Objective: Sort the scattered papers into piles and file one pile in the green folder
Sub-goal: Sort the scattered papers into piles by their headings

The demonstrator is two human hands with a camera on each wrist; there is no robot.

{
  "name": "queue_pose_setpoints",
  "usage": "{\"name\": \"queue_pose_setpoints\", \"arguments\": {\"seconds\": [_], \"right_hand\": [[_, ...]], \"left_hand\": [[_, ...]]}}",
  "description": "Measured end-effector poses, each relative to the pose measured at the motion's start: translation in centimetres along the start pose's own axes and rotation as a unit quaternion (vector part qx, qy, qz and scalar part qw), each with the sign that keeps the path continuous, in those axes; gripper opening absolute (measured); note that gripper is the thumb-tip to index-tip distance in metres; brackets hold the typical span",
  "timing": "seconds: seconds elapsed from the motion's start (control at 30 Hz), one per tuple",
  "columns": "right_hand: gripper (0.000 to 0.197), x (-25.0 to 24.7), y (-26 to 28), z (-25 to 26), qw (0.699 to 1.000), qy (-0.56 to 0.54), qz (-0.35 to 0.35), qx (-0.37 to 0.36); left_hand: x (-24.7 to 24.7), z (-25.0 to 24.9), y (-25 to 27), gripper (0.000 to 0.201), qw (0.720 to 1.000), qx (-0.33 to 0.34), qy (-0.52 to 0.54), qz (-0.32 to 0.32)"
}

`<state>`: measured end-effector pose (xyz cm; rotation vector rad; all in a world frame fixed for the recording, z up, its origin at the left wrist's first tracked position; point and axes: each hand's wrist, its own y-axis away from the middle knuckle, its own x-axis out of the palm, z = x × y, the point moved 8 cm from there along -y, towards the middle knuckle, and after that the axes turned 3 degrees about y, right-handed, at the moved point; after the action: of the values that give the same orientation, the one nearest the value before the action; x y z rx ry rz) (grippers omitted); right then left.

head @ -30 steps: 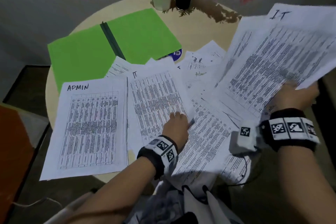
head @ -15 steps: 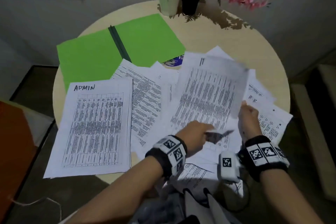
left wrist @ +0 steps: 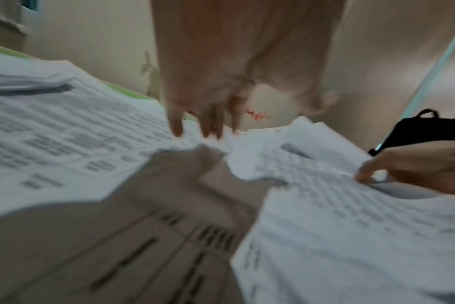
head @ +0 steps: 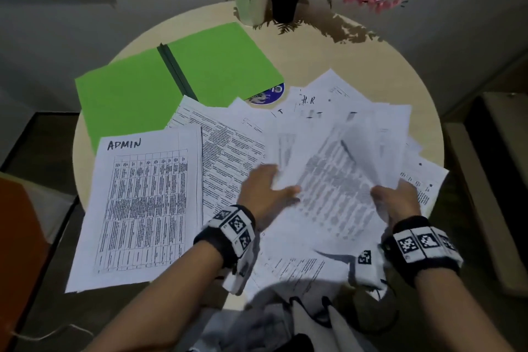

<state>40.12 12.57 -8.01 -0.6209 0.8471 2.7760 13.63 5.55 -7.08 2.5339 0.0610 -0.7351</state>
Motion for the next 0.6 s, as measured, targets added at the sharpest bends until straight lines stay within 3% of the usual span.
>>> {"name": "queue_pose_setpoints", "arguments": {"seconds": [0.03, 0.07, 0.17, 0.27, 0.37, 0.5, 0.53, 0.6], "right_hand": [[0.039, -1.6, -0.2, -0.2, 0.999, -0.018, -0.038, 0.006], [0.040, -3.3, -0.5, -0.7, 0.996, -0.041, -0.075, 0.014], [0.045, -7.2, -0.8, -1.8, 0.983, -0.115, -0.140, 0.042], [0.045, -8.8, -0.3, -1.7, 0.972, -0.178, -0.146, 0.046], [0.044, -8.6, 0.5, -1.1, 0.972, -0.186, -0.142, 0.033], [0.044, -5.6, 0.8, -0.5, 0.983, -0.154, -0.096, 0.020], [0.044, -4.3, 0.8, -0.3, 0.988, -0.133, -0.074, 0.011], [0.043, -1.1, 0.8, 0.0, 0.996, -0.081, -0.021, -0.008]], "left_hand": [[-1.6, 0.9, -0.4, 0.078, 0.994, -0.031, -0.073, -0.069], [-2.3, 1.6, -0.6, 0.081, 0.984, -0.064, -0.134, -0.094], [-0.9, 2.0, -0.3, 0.091, 0.967, -0.101, -0.227, -0.048], [1.4, 1.0, 0.0, 0.067, 0.959, -0.075, -0.271, -0.021], [1.4, 1.3, -0.5, 0.029, 0.994, -0.077, -0.071, -0.043], [-1.3, 3.0, -0.5, 0.020, 0.979, -0.108, 0.134, -0.106], [-1.6, 3.4, -0.4, 0.022, 0.975, -0.127, 0.156, -0.098], [-1.6, 4.3, -0.7, 0.054, 0.971, -0.161, 0.171, -0.044]]}}
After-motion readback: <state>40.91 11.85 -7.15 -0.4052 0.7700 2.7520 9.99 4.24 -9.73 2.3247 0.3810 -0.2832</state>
